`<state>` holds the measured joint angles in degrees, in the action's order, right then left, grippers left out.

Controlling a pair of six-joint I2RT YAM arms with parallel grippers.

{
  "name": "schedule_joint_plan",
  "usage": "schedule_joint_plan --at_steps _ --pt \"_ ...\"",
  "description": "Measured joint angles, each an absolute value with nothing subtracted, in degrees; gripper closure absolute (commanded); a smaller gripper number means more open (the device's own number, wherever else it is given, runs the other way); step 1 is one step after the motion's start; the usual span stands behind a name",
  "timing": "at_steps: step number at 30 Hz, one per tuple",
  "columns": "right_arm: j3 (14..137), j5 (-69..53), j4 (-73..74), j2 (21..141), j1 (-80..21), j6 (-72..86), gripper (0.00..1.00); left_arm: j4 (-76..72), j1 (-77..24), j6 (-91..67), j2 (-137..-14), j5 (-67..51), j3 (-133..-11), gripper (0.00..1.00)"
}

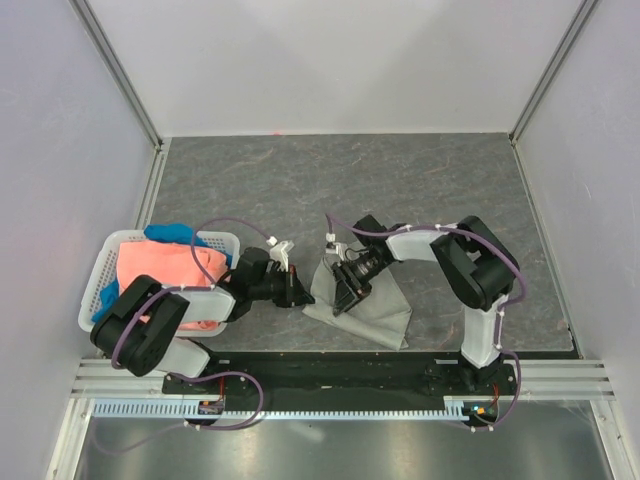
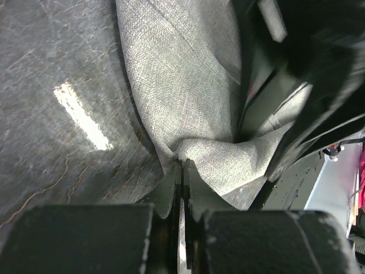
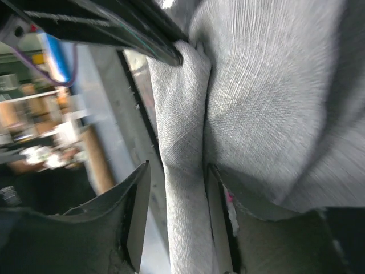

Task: Fold the napkin, place the utensils inside, and roll it up
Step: Roll the napkin with the utensil

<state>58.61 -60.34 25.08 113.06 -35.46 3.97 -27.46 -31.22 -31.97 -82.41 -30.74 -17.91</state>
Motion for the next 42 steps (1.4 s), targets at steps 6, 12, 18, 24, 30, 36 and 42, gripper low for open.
schedule_joint_plan --at_steps 6,12,18,24,30,36,42 --pt "61.39 -45.76 29.41 102.78 -35.48 0.75 0.38 -17.58 -31.22 -31.42 -80.07 -28.99 -21.06 0.98" --pt "61.39 -25.82 33.01 90.74 -41.3 3.2 0.36 -7.55 -30.94 -31.51 -80.05 -26.87 -25.34 0.98" --pt "58.19 -11.7 35.66 81.52 -53.04 11.62 0.33 -0.01 -28.77 -31.57 -80.05 -26.09 -28.14 0.98" --pt "52.95 -4.38 39.29 75.81 -60.05 20.34 0.32 4.64 -26.83 -31.53 -80.07 -25.56 -29.93 0.98" --pt "49.87 -0.71 40.38 74.94 -62.72 25.39 0.33 6.55 -26.37 -31.51 -80.09 -25.43 -30.59 0.98" --pt "46.59 1.63 40.34 74.96 -62.72 27.49 0.33 7.11 -26.35 -31.48 -80.09 -25.43 -30.72 0.98" --pt "45.06 1.8 39.09 76.6 -62.59 27.94 0.38 7.27 -26.35 -31.48 -80.09 -25.45 -30.81 0.98"
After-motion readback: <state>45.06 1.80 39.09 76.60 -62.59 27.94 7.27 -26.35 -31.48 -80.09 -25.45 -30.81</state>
